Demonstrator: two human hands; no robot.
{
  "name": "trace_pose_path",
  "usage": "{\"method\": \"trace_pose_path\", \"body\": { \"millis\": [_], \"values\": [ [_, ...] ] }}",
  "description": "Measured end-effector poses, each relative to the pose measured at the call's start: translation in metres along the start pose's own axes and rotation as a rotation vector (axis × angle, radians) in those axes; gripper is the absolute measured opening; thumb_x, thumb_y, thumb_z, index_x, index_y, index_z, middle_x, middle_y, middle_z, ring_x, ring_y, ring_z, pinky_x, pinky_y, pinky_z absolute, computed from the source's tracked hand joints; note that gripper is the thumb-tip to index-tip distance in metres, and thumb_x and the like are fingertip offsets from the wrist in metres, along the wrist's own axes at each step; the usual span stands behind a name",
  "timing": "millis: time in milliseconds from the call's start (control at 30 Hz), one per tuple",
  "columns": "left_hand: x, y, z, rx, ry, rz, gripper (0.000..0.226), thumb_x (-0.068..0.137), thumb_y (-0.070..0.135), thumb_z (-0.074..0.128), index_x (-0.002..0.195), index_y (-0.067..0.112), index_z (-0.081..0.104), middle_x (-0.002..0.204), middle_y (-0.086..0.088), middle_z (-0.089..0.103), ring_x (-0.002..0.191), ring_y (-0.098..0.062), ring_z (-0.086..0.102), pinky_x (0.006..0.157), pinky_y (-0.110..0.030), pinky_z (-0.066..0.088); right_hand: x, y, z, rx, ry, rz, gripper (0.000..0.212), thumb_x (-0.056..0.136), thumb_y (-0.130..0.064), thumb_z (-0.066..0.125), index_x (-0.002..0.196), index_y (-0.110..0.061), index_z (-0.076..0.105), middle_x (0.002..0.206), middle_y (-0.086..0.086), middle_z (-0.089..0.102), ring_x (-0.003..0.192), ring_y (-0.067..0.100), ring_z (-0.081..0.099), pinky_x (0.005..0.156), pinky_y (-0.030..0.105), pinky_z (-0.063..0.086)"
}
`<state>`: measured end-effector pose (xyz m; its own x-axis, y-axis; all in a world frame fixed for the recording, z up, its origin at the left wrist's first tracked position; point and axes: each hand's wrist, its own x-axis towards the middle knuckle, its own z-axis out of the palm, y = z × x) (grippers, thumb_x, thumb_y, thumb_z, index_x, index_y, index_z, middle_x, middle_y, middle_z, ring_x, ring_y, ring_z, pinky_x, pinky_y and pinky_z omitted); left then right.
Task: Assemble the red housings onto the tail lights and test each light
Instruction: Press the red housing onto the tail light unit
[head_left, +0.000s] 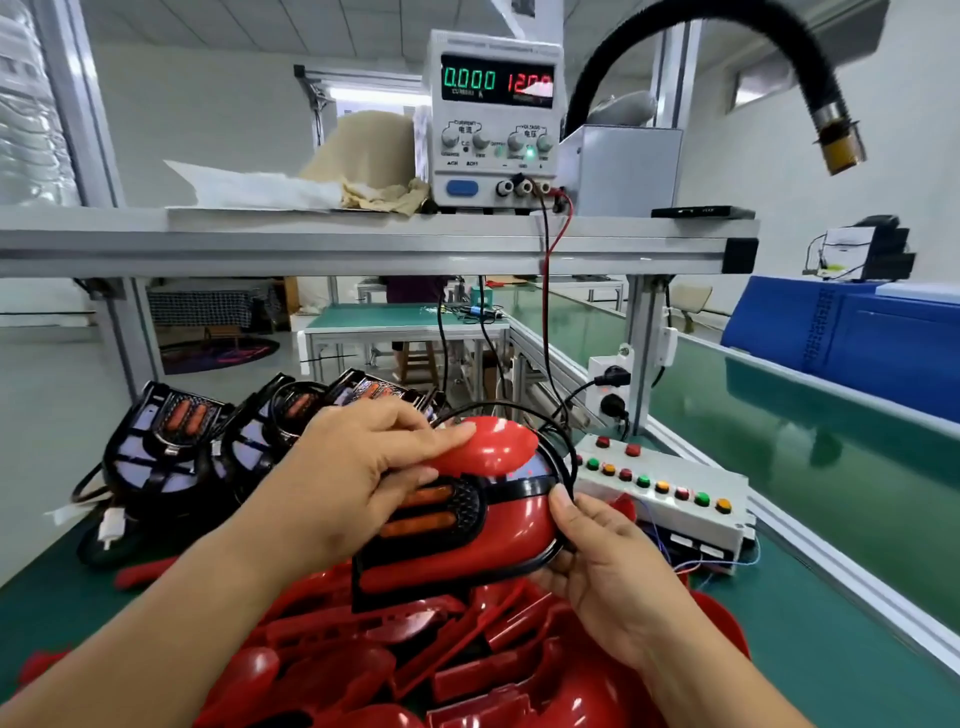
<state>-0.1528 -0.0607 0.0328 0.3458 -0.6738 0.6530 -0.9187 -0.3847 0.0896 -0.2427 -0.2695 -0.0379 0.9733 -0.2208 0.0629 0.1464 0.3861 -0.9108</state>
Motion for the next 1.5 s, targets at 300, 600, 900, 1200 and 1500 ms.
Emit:
{"method": "trace_pose_path", "body": {
  "millis": [300,600,900,1200,1500],
  "values": [
    [-0.030,-0.046,-0.006,0.074,0.171,-0.457,0.050,0.091,0.024,0.065,0.133,0.045,0.050,0.099,0.007,0.064,0.086,-0.009,0.053,0.070,-0.018,0.035,0.007,-0.009,-0.009,0.133,0.181,-0.052,0.022,0.083,-0.030,0.061,0.078,-0.011,0.070,0.071,0.008,0.072,0.057,0.015,0.067,0.049,0.025,0.054],
    [-0.062,-0.044,0.037,0.315,-0.295,-0.748,0.053,0.092,0.040,0.061,0.143,0.044,0.043,0.143,0.006,0.048,0.131,-0.020,0.046,0.107,-0.035,0.040,0.017,-0.007,-0.019,0.297,0.289,-0.102,0.027,0.096,-0.034,0.052,0.102,-0.009,0.061,0.069,0.004,0.070,0.057,0.012,0.067,0.052,0.024,0.056],
    [-0.040,0.053,0.097,0.069,-0.490,-0.366,0.065,0.087,0.023,0.060,0.140,0.045,0.030,0.133,0.018,0.043,0.125,-0.009,0.040,0.107,-0.031,0.039,0.017,-0.003,-0.019,0.287,0.280,-0.128,0.026,0.096,-0.032,0.052,0.100,-0.009,0.063,0.072,0.005,0.072,0.060,0.012,0.068,0.056,0.024,0.057],
    [-0.038,0.024,0.072,-0.213,-0.341,-0.441,0.045,0.094,0.036,0.061,0.134,0.046,0.043,0.126,0.026,0.051,0.112,0.005,0.051,0.097,-0.017,0.040,0.020,-0.002,-0.019,0.324,0.251,-0.178,0.045,0.075,-0.040,0.060,0.105,-0.007,0.065,0.084,0.009,0.074,0.069,0.016,0.070,0.064,0.028,0.060],
    [-0.054,0.020,0.078,-0.721,-0.037,-0.633,0.043,0.101,0.015,0.050,0.112,0.055,0.062,0.119,0.016,0.064,0.111,0.000,0.060,0.102,-0.030,0.043,0.018,0.001,-0.017,0.405,0.256,-0.207,0.028,0.094,-0.033,0.052,0.107,-0.010,0.063,0.084,0.007,0.075,0.070,0.014,0.072,0.059,0.026,0.058]
  ]
}}
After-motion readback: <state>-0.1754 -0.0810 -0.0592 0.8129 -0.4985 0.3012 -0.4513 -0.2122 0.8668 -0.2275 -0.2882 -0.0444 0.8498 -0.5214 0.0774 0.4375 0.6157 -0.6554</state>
